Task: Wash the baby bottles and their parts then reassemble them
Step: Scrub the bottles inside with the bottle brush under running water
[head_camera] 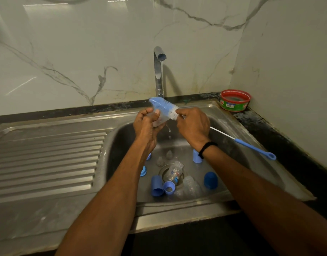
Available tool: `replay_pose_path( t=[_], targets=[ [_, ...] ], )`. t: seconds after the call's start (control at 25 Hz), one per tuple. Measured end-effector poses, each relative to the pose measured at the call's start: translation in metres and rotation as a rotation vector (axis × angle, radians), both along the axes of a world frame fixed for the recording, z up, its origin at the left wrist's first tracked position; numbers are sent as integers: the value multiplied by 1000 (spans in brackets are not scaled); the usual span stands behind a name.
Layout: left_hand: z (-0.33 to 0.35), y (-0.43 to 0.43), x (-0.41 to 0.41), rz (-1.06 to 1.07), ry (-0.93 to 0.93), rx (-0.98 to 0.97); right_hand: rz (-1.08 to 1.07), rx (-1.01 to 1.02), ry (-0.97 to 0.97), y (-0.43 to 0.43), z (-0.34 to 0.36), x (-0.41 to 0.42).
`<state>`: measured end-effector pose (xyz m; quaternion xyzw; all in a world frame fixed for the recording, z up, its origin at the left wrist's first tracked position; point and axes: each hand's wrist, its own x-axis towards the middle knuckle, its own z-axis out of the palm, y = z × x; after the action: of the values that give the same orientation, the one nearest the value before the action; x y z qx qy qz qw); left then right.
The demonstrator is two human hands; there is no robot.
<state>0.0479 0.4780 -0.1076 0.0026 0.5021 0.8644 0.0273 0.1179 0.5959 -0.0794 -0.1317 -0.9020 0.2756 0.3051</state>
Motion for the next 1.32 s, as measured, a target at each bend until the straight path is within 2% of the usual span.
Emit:
replay_pose_path(
  t=[0.32, 0.68, 0.96, 1.16, 1.32],
  targets=[
    [-3, 0, -7, 125, 40, -97, 25, -50, -31, 0, 1, 0],
    [1, 3, -4, 99, -2, -32, -43, -101, -84, 9, 13, 9],
    [1, 2, -5, 28, -100, 73, -42, -104, -57, 5, 14, 8],
    [-1, -2, -9, -20, -239, 276, 5, -103, -42, 3, 13, 2],
    [3, -2, -7, -29, -290, 290, 27, -78, -40, -1, 9, 1]
  ],
)
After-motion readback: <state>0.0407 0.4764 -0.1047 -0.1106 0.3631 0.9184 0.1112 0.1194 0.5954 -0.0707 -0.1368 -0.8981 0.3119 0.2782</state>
